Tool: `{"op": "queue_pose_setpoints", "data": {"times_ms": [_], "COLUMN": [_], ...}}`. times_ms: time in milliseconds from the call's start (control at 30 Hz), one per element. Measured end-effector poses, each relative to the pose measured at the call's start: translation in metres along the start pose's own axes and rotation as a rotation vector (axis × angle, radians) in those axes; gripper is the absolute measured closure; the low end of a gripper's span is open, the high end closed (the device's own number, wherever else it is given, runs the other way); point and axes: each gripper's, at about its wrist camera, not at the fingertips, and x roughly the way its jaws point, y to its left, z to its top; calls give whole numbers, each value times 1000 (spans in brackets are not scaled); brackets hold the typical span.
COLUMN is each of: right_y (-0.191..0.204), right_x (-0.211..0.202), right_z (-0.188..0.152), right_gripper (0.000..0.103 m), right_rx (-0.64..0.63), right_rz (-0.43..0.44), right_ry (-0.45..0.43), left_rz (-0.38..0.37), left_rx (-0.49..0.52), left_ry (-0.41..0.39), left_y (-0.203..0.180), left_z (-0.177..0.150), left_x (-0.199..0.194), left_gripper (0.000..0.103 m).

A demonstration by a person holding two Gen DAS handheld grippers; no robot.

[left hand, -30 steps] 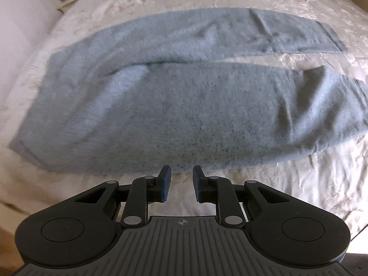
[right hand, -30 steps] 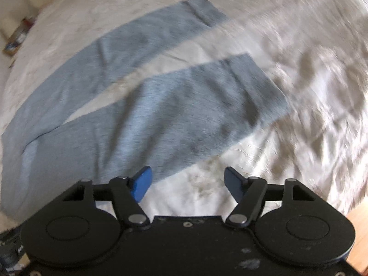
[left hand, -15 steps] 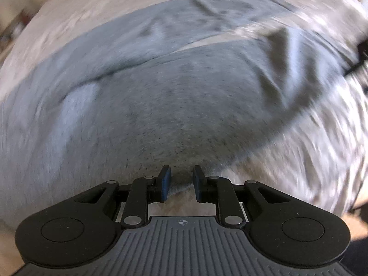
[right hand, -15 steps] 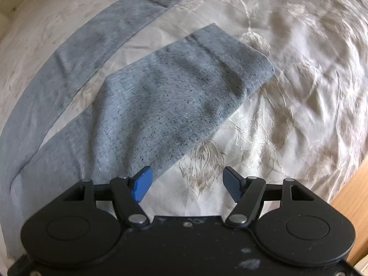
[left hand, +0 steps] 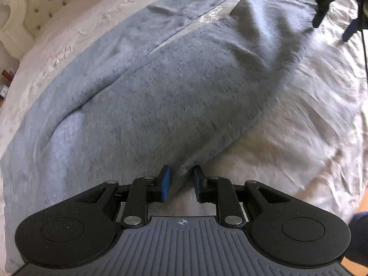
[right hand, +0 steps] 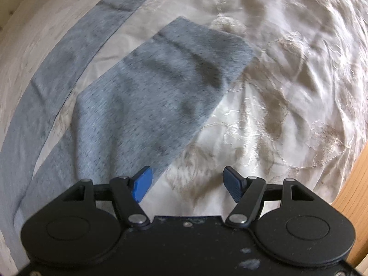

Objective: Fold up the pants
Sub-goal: 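Move the right gripper to a pant leg hem and close on it, then lift the hem with the right gripper and carry it toward the waistband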

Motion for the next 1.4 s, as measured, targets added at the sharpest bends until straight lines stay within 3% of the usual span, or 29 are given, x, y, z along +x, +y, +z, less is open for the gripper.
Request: {"op": "queue_pose_setpoints", "data": {"times_ms": [67, 200, 300, 333, 433, 667, 933, 1167, 1400], "right_y": [-6, -11, -13, -15, -16, 5, 33, 89, 162], "right_x": [5, 13, 23, 24, 22, -34, -57, -42, 15], "right_z": [6, 18, 28, 31, 43, 70, 112, 167, 231], "right_gripper": [32, 34, 44, 52, 97, 97, 97, 97, 97], "right_rx": [39, 93, 157, 190, 253, 211, 191, 112, -38], "right_rz": [-2, 8, 25, 39, 117, 254, 307, 338, 304], "right_ry": [-20, -45, -55, -62, -77, -195, -197, -194, -164], "left_rz": [17, -20, -50, -55, -59, -1, 49, 43, 28], "left_rx": [-13, -84, -115, -117, -105, -141, -189, -240, -294], "left_ry": [15, 42, 25, 19, -5, -100, -132, -125, -56], "left_y": [3, 24, 43, 47, 58, 85, 113, 156, 191], "left_z": [8, 22, 31, 34, 45, 82, 132, 182, 216], "left_x": [10, 23, 23, 22, 19, -13, -28, 5, 71], "left_gripper": [82, 83, 84, 86, 91, 92, 92, 92, 92]}}
